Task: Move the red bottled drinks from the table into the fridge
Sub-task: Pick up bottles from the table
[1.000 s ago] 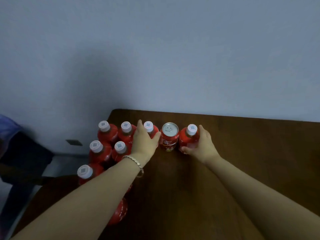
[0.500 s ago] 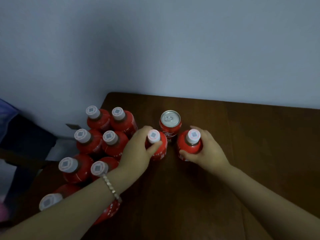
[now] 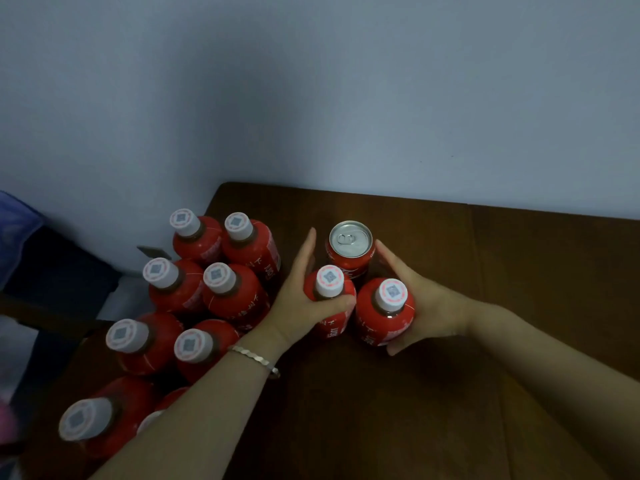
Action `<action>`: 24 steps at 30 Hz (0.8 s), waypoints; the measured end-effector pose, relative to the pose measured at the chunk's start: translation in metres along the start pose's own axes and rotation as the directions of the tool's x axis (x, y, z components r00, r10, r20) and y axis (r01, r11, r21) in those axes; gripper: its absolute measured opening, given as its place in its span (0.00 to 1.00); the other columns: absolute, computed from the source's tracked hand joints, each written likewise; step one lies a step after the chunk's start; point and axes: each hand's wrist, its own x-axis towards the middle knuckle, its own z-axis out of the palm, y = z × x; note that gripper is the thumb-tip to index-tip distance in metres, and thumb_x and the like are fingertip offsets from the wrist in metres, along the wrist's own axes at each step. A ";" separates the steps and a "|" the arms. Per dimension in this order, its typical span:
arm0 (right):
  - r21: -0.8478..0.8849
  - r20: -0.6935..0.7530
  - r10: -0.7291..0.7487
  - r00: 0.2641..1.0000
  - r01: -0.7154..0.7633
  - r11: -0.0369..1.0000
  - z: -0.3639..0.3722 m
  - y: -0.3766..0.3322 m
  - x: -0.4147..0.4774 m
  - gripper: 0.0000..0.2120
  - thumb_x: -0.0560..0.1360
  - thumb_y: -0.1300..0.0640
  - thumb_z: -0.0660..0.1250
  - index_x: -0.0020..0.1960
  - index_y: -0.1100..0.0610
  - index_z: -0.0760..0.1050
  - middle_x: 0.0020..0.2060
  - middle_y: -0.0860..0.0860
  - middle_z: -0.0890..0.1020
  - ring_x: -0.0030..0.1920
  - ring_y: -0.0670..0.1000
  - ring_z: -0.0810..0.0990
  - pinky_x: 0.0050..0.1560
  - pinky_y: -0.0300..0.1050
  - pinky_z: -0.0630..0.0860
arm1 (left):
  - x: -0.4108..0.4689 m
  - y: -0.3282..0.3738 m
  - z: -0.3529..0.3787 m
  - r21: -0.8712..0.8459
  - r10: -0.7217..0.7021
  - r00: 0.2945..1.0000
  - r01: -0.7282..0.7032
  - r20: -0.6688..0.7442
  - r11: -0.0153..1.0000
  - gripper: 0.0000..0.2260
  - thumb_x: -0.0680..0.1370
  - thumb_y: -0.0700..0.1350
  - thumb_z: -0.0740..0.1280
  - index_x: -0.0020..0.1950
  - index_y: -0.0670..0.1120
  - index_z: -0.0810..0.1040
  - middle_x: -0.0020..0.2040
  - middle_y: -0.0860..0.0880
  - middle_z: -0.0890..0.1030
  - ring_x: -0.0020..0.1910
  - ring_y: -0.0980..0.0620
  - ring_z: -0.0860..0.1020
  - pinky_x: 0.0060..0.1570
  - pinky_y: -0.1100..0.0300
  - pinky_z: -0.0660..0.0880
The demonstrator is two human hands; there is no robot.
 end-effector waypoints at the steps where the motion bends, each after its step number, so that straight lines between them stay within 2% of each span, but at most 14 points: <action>1: 0.029 -0.002 -0.017 1.000 0.017 0.999 0.000 0.002 0.001 0.65 0.59 0.65 0.80 0.69 0.36 0.33 0.74 0.43 0.52 0.68 0.37 0.58 0.61 0.27 0.64 | 0.005 0.000 -0.001 -0.016 0.009 1.000 -0.009 0.017 1.000 0.43 0.67 0.36 0.76 0.68 0.62 0.54 0.61 0.70 0.63 0.57 0.78 0.68 0.51 0.79 0.68; 3: 0.138 -0.014 -0.053 0.999 0.054 0.989 0.003 0.005 0.003 0.64 0.60 0.69 0.78 0.69 0.36 0.34 0.72 0.43 0.57 0.65 0.34 0.65 0.56 0.24 0.69 | 0.011 0.000 -0.001 -0.061 0.006 1.000 -0.006 -0.003 0.998 0.40 0.61 0.45 0.76 0.66 0.62 0.61 0.62 0.64 0.72 0.60 0.70 0.72 0.53 0.73 0.71; 5: 0.256 -0.041 -0.075 0.996 0.083 0.963 0.007 0.008 0.007 0.63 0.60 0.74 0.76 0.72 0.40 0.36 0.67 0.41 0.63 0.59 0.33 0.72 0.52 0.28 0.73 | 0.014 -0.003 -0.001 -0.129 -0.016 0.998 0.009 -0.055 0.992 0.38 0.57 0.48 0.75 0.66 0.59 0.67 0.60 0.60 0.76 0.59 0.63 0.76 0.55 0.67 0.74; 8: 0.401 -0.121 -0.112 0.986 0.151 0.903 0.012 0.013 0.014 0.62 0.57 0.73 0.76 0.74 0.43 0.41 0.65 0.44 0.68 0.58 0.37 0.76 0.50 0.33 0.77 | 0.017 -0.003 -0.001 -0.150 -0.040 0.996 0.026 -0.086 0.988 0.35 0.62 0.42 0.73 0.69 0.52 0.69 0.61 0.55 0.77 0.59 0.58 0.76 0.57 0.61 0.73; 12: 0.492 -0.228 -0.103 0.968 0.206 0.846 0.018 0.013 0.018 0.60 0.52 0.60 0.78 0.74 0.43 0.47 0.64 0.45 0.71 0.58 0.39 0.77 0.49 0.33 0.77 | 0.018 0.002 0.000 -0.119 -0.049 0.997 0.042 -0.060 0.992 0.32 0.70 0.33 0.71 0.68 0.55 0.67 0.63 0.54 0.75 0.61 0.57 0.74 0.61 0.58 0.71; 17: 0.526 -0.291 -0.097 0.952 0.244 0.814 0.022 0.015 0.018 0.54 0.51 0.57 0.77 0.72 0.45 0.56 0.59 0.46 0.77 0.58 0.44 0.79 0.51 0.35 0.77 | 0.017 0.004 0.005 -0.140 -0.054 0.992 0.038 -0.111 0.989 0.31 0.70 0.33 0.70 0.69 0.53 0.68 0.60 0.56 0.77 0.58 0.57 0.75 0.56 0.59 0.73; 19: 0.552 -0.309 -0.093 0.946 0.258 0.793 0.022 0.016 0.017 0.49 0.52 0.56 0.77 0.71 0.49 0.62 0.55 0.46 0.80 0.56 0.46 0.80 0.49 0.36 0.78 | 0.019 0.003 0.008 -0.142 -0.055 0.991 0.037 -0.120 0.989 0.30 0.68 0.37 0.74 0.66 0.55 0.70 0.60 0.55 0.77 0.58 0.56 0.76 0.57 0.58 0.73; 22: 0.585 -0.361 -0.083 0.929 0.295 0.756 0.024 0.016 0.019 0.37 0.53 0.54 0.75 0.62 0.49 0.69 0.49 0.44 0.83 0.52 0.47 0.82 0.46 0.36 0.78 | 0.023 0.002 0.010 -0.140 -0.069 0.989 0.051 -0.130 0.989 0.33 0.58 0.50 0.75 0.62 0.61 0.71 0.63 0.51 0.77 0.60 0.52 0.76 0.58 0.52 0.74; 24: 0.616 -0.403 -0.053 0.914 0.313 0.723 0.028 0.019 0.022 0.36 0.53 0.53 0.75 0.61 0.51 0.71 0.49 0.48 0.83 0.51 0.50 0.83 0.47 0.40 0.79 | 0.025 0.001 0.010 -0.147 -0.070 0.990 0.051 -0.126 0.988 0.35 0.55 0.54 0.73 0.62 0.60 0.72 0.63 0.51 0.77 0.60 0.52 0.77 0.58 0.52 0.75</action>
